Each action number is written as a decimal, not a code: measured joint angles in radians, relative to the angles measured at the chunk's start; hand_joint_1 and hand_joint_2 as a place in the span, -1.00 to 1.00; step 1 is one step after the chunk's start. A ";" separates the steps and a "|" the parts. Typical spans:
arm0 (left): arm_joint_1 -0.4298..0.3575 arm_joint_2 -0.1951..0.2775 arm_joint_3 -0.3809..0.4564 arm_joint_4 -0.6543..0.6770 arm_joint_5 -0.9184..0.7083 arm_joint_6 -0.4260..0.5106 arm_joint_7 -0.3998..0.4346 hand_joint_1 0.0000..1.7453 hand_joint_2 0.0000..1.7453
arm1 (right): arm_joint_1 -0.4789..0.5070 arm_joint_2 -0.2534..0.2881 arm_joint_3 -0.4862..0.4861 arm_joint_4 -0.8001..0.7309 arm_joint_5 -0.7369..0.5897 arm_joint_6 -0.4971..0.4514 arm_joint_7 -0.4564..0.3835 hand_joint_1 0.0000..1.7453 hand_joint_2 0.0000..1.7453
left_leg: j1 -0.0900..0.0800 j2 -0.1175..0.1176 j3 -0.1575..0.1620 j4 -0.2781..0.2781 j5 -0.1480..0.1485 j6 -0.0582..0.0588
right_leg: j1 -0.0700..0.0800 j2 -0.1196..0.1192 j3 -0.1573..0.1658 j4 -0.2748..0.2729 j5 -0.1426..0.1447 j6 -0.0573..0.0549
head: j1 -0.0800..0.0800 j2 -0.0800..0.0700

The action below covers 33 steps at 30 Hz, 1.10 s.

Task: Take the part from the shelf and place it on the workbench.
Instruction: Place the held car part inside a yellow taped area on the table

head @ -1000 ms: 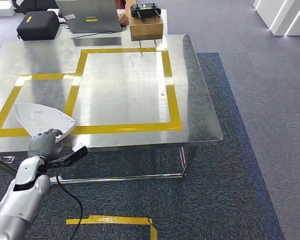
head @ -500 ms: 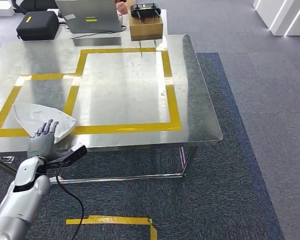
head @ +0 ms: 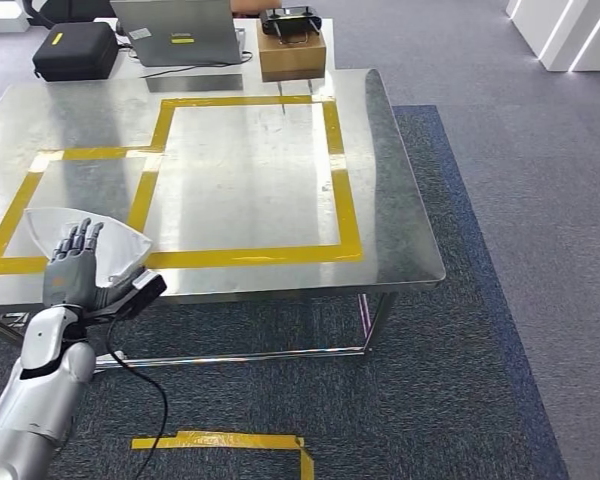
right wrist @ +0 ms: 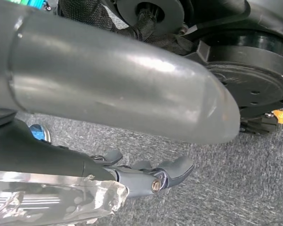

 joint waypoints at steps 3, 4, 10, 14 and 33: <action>-0.012 0.005 0.004 -0.011 0.008 0.000 -0.005 -1.00 -1.00 | -0.005 0.000 0.000 0.004 0.009 -0.003 -0.007 -1.00 -1.00 | 0.000 0.000 0.000 0.000 0.000 0.000 | 0.000 0.000 0.000 0.000 0.000 0.000 | 0.000 0.000; -0.014 0.006 0.004 -0.013 0.011 0.002 -0.006 -1.00 -1.00 | -0.007 0.000 0.000 0.005 0.010 -0.003 -0.009 -1.00 -1.00 | 0.000 0.000 0.000 0.000 0.000 0.000 | 0.000 0.000 0.000 0.000 0.000 0.000 | 0.000 0.000; -0.026 0.020 0.015 -0.047 0.054 0.022 -0.014 -1.00 -1.00 | -0.019 0.000 -0.003 0.016 0.031 -0.007 -0.041 -1.00 -1.00 | 0.000 0.000 0.000 0.000 0.000 0.000 | 0.000 0.000 0.000 0.000 0.000 0.000 | 0.000 0.000; -0.047 0.039 0.033 -0.085 0.087 0.025 -0.023 -1.00 -1.00 | -0.038 0.000 -0.007 0.035 0.055 -0.019 -0.080 -1.00 -1.00 | 0.000 0.000 0.000 0.000 0.000 0.000 | 0.000 0.000 0.000 0.000 0.000 0.000 | 0.000 0.000; -0.045 0.089 0.108 -0.172 0.113 0.000 0.014 -1.00 -1.00 | -0.095 0.000 -0.045 0.089 0.126 -0.085 -0.117 -1.00 -1.00 | 0.000 0.000 0.000 0.000 0.000 0.000 | 0.000 0.000 0.000 0.000 0.000 0.000 | 0.000 0.000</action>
